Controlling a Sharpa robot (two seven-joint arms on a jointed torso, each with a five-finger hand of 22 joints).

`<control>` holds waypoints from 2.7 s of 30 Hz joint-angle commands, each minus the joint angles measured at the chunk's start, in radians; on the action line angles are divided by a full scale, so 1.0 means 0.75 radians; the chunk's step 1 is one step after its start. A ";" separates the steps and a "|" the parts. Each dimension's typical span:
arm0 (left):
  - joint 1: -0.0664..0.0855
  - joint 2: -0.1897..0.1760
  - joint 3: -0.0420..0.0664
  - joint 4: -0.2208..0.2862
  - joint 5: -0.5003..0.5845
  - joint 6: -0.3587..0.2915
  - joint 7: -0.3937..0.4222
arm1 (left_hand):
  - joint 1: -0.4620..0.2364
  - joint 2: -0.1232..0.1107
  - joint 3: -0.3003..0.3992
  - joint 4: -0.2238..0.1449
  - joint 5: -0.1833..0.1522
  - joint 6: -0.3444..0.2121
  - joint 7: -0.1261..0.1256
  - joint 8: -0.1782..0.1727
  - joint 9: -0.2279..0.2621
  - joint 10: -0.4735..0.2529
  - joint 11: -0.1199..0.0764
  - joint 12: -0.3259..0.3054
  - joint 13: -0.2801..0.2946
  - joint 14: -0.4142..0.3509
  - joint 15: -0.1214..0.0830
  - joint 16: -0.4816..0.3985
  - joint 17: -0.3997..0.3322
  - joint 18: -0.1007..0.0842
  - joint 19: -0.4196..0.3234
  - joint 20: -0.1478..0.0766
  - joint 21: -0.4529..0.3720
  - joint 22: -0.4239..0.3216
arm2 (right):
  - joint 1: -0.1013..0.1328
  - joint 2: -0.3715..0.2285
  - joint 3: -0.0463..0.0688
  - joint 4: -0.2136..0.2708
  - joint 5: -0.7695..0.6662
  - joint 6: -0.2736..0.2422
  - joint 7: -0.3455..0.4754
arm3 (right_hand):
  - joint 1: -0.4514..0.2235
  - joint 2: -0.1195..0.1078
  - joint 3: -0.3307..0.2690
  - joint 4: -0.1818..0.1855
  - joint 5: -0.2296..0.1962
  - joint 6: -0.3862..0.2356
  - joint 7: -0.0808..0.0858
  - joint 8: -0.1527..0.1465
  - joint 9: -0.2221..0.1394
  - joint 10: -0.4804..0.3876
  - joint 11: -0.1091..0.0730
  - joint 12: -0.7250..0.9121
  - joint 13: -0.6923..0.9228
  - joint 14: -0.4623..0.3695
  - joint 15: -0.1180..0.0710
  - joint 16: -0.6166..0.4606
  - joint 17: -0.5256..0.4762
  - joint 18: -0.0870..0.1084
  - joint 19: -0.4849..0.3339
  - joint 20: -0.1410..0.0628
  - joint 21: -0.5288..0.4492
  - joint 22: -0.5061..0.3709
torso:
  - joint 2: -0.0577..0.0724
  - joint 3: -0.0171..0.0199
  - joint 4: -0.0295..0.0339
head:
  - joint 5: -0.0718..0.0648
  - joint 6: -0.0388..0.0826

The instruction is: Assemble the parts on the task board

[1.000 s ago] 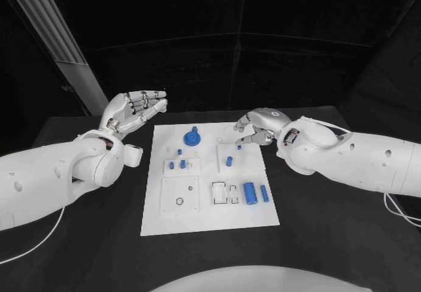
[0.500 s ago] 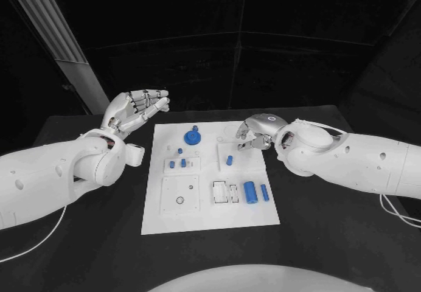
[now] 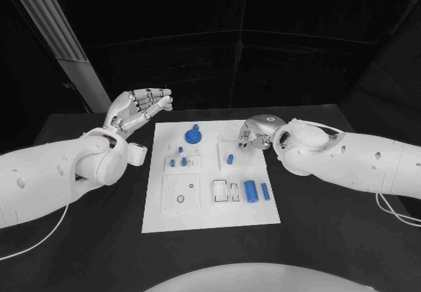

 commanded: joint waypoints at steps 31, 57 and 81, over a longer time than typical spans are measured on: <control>0.002 -0.009 0.001 0.004 0.008 0.015 0.235 | 0.018 0.052 0.023 -0.003 0.003 -0.027 0.100 0.045 0.002 -0.033 -0.001 0.059 0.002 -0.021 0.000 0.050 -0.044 -0.008 0.025 0.002 -0.017 -0.021 | -0.005 0.040 0.001 -0.025 -0.030 0.078 -0.050 | 0.042 0.033 0.006 0.009 -0.004 0.104 -0.030 0.004 -0.001 0.144 -0.030 -0.045 -0.112 0.122 -0.036 -0.008 0.262 0.011 0.098 -0.034 -0.015 0.318 | 0.000 0.0002 -0.0008 | 0.021 -0.018; 0.002 -0.005 0.001 -0.004 0.008 0.018 0.217 | 0.025 0.065 0.023 -0.003 0.004 -0.036 0.100 0.058 0.002 -0.044 0.000 0.077 0.001 -0.025 0.000 0.067 -0.060 -0.007 0.031 0.001 -0.020 -0.027 | -0.005 0.061 0.001 -0.033 -0.030 0.082 -0.050 | 0.106 0.044 0.018 0.005 -0.004 0.155 -0.040 0.005 0.001 0.195 -0.042 -0.084 -0.182 0.123 -0.047 -0.005 0.267 0.011 0.099 -0.045 -0.014 0.319 | 0.000 -0.0003 -0.0010 | 0.018 -0.018; 0.002 -0.002 0.001 -0.005 0.008 0.024 0.208 | 0.028 0.071 0.023 -0.004 0.004 -0.040 0.100 0.066 0.002 -0.049 0.000 0.087 0.000 -0.027 0.000 0.075 -0.068 -0.007 0.035 0.001 -0.021 -0.029 | -0.006 0.066 0.001 -0.038 -0.039 0.121 -0.097 | 0.146 0.034 0.021 0.002 -0.004 0.160 -0.036 -0.008 -0.003 0.221 -0.042 -0.106 -0.217 0.123 -0.036 -0.003 0.269 0.010 0.100 -0.040 -0.013 0.320 | 0.000 0.0001 -0.0005 | 0.017 -0.023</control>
